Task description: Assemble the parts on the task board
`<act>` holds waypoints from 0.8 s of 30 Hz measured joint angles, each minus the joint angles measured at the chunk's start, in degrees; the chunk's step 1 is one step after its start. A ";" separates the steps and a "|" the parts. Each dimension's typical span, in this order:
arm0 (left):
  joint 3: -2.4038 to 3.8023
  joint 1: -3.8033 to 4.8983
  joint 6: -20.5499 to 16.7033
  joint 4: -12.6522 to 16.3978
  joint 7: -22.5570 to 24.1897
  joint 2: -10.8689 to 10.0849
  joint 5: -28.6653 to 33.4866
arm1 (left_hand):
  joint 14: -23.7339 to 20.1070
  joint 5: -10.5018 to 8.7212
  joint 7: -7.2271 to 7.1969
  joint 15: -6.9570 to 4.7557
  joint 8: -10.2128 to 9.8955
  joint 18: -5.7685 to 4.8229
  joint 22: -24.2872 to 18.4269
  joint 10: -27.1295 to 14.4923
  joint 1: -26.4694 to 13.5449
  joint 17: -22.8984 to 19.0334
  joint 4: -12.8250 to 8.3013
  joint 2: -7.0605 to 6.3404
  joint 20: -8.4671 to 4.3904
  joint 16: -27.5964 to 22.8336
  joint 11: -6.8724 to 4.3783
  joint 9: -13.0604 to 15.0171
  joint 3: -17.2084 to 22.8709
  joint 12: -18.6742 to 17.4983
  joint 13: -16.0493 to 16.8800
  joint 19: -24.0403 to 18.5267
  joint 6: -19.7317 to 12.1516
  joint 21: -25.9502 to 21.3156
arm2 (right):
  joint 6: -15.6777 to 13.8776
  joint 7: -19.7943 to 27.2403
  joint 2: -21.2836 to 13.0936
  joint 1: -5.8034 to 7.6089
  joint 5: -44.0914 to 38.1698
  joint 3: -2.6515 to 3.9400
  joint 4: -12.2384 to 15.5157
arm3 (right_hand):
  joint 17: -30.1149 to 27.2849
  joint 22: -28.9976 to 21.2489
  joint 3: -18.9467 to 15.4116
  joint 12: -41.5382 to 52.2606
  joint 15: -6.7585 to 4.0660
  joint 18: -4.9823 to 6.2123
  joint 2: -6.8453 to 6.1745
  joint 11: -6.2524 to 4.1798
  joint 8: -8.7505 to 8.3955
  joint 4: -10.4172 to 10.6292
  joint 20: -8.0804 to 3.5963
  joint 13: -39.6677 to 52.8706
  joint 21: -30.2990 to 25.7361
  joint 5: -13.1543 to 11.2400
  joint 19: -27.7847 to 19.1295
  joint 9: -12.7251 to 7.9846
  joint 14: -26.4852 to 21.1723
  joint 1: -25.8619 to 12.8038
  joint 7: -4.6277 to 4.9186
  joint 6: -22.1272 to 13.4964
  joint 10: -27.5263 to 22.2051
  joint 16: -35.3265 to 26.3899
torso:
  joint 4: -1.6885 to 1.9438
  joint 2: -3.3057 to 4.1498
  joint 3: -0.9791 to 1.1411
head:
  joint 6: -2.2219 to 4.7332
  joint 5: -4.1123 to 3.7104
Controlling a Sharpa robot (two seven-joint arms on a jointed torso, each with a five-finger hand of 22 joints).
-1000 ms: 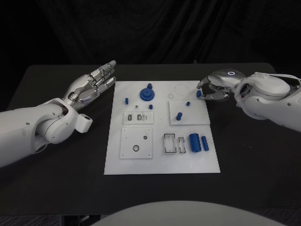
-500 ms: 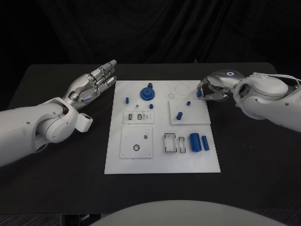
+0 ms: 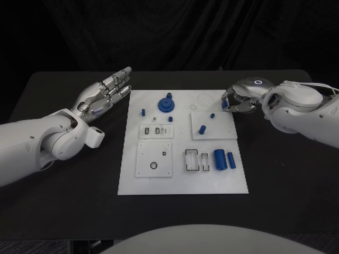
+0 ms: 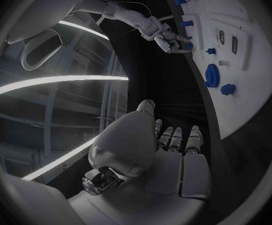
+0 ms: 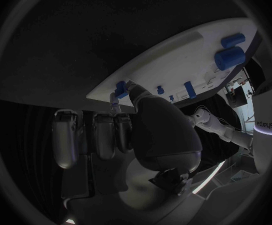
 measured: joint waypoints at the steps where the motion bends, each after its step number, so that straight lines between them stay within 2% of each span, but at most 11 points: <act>1: 0.00 0.00 0.01 0.00 0.00 0.00 0.00 | 0.00 0.00 0.00 0.00 0.00 0.00 0.00 0.00 0.00 0.00 0.00 0.00 0.00 0.00 0.00 0.00 0.00 0.00 0.00 0.00 0.00 0.00 | 0.01 0.01 0.05 0.00 0.00 0.00 -0.03 | 0.00 0.00 0.00 0.00 0.00 0.00 0.02 0.00 0.00 0.00 0.00 0.00 -0.17 0.00 0.00 0.05 0.00 0.02 -0.18 0.18 0.00 0.00 | -0.01 0.00 0.00 | -0.01 0.01; 4: 0.00 0.00 0.02 -0.01 0.00 0.00 0.00 | 0.00 0.00 0.00 0.00 0.00 0.00 0.00 0.14 0.00 0.00 0.15 0.00 0.00 0.00 0.14 0.00 0.15 0.00 0.00 0.00 0.00 0.00 | 0.04 0.02 0.20 0.00 0.00 0.00 -0.13 | 0.00 0.00 0.00 0.00 0.00 0.00 0.46 0.00 0.34 0.00 0.00 0.00 -0.23 0.23 0.00 0.19 0.00 0.46 -0.17 0.80 0.00 0.00 | -0.02 0.00 0.00 | -0.02 0.01; 12: 0.00 0.00 0.06 -0.03 0.00 0.01 0.00 | 0.00 0.00 0.00 0.00 0.00 0.00 0.00 0.20 0.00 0.00 0.16 0.00 0.00 0.00 0.20 0.00 0.16 0.00 0.00 0.00 0.00 0.00 | 0.08 0.04 0.24 -0.02 0.00 0.00 -0.24 | 0.00 0.00 0.95 0.00 0.00 0.00 1.60 0.00 1.67 -0.96 0.00 0.00 -0.44 2.86 0.00 0.86 0.00 1.60 -0.42 4.53 0.00 0.00 | -0.04 -0.01 -0.01 | -0.02 0.02; 20: 0.00 -0.01 0.13 -0.15 0.00 0.03 0.00 | 0.00 0.00 0.00 0.00 0.00 0.00 0.00 0.20 0.00 0.01 0.16 0.00 0.00 0.00 0.20 0.00 0.16 0.00 0.00 0.00 0.00 0.00 | 0.00 0.08 0.24 -0.02 0.00 0.00 -0.29 | 0.00 0.00 2.00 0.00 0.00 0.00 2.27 0.00 2.23 -1.53 0.00 0.00 -0.78 4.69 0.00 1.47 0.00 2.40 -0.70 6.24 0.00 0.00 | -0.04 -0.01 0.00 | -0.08 0.07; 24: 0.00 -0.01 0.18 -0.23 0.00 0.08 0.00 | 0.00 0.00 0.00 0.00 0.00 0.00 0.00 0.20 0.00 0.02 0.00 0.00 0.00 0.00 0.20 0.00 0.32 0.00 0.00 0.00 0.00 0.00 | -0.41 0.23 0.23 -0.02 0.01 0.00 -0.21 | 0.00 0.00 2.31 0.00 0.00 0.00 2.52 0.00 2.83 -1.84 0.00 0.00 -0.78 5.30 0.00 1.54 0.00 2.64 -0.38 6.74 0.00 0.00 | -0.04 -0.01 0.00 | -0.18 0.09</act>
